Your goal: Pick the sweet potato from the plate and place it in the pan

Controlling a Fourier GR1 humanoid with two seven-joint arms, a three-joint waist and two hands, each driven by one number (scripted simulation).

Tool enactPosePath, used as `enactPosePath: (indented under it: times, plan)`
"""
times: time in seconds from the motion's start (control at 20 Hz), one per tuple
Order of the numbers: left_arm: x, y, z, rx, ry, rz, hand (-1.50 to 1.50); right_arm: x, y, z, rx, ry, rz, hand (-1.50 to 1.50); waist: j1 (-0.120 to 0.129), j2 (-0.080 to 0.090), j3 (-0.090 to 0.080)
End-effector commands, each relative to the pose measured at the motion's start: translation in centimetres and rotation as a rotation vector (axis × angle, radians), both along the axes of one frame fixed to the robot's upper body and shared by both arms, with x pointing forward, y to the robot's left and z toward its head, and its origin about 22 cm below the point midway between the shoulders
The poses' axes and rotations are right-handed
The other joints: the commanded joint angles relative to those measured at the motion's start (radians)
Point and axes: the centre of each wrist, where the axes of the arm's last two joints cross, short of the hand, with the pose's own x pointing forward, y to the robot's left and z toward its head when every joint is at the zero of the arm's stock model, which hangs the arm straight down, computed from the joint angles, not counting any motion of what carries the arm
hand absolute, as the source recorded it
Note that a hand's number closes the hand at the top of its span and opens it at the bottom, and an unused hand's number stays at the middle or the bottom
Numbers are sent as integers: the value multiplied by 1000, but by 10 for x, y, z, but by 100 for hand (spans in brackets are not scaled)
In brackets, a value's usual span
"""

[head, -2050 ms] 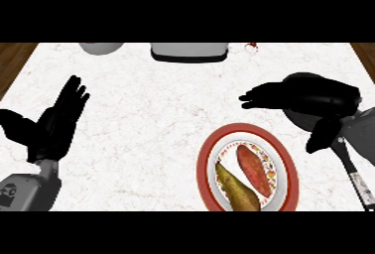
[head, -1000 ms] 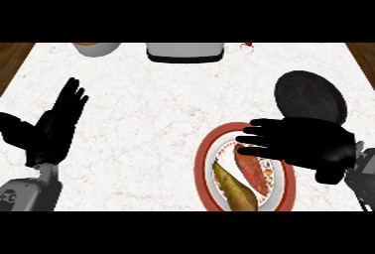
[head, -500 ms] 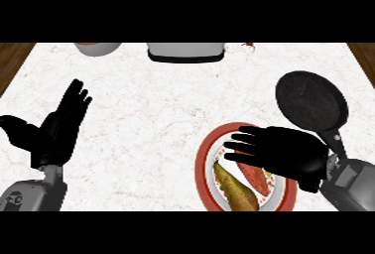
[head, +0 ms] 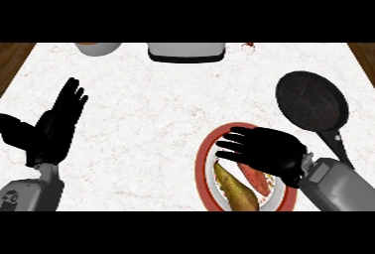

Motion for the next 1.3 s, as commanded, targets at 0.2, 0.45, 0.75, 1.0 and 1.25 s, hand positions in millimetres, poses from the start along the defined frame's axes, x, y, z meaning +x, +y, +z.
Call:
enactPosePath:
  times: [0.2,0.45,0.75,1.0,1.25]
  plan:
    - [-10,-7,-7,-2,4,-10,0,19,3,-37,-30,10,2,-150,4,1,0]
    - [4,3,-15,3,-3,0,0,25,4,-53,27,55,1,-150,2,2,0]
    - [-6,-4,12,-3,2,-18,0,14,13,-65,-14,82,-2,-150,2,0,0]
    - [-5,4,-2,-16,-3,-13,0,7,26,-89,24,104,112,150,4,1,0]
    - [13,-6,-4,-4,13,-2,0,8,36,-97,69,100,99,150,-3,1,0]
